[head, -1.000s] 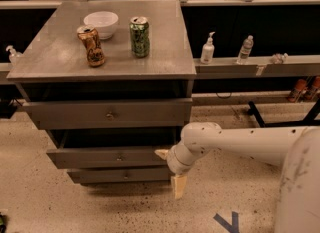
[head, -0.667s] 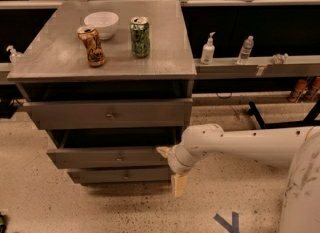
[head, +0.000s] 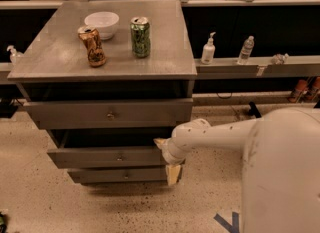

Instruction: Open middle drawer

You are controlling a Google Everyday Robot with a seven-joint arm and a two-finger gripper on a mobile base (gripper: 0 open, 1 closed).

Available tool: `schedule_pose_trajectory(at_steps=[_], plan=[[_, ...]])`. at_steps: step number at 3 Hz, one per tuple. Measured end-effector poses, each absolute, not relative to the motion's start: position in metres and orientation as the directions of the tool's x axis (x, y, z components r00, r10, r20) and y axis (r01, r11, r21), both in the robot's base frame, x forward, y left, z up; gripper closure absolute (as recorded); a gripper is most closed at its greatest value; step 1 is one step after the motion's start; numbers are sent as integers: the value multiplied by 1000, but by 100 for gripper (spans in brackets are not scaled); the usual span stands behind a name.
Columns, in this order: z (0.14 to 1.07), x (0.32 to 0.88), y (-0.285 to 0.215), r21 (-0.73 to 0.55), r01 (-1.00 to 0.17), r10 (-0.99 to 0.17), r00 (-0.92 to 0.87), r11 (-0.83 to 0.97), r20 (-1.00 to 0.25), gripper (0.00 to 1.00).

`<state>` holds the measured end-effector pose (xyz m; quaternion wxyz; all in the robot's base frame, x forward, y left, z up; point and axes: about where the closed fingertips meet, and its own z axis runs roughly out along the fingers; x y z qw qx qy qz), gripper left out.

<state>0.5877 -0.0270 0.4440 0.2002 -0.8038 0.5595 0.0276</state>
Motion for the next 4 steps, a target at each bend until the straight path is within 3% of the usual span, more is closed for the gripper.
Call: schedule_pose_trajectory(at_steps=[2,4], plan=[[397,615,-5,-245,-915,-877,383,-319,-289,28],[400,614,-3,-240,-916,-874,386,-323,-296,40]])
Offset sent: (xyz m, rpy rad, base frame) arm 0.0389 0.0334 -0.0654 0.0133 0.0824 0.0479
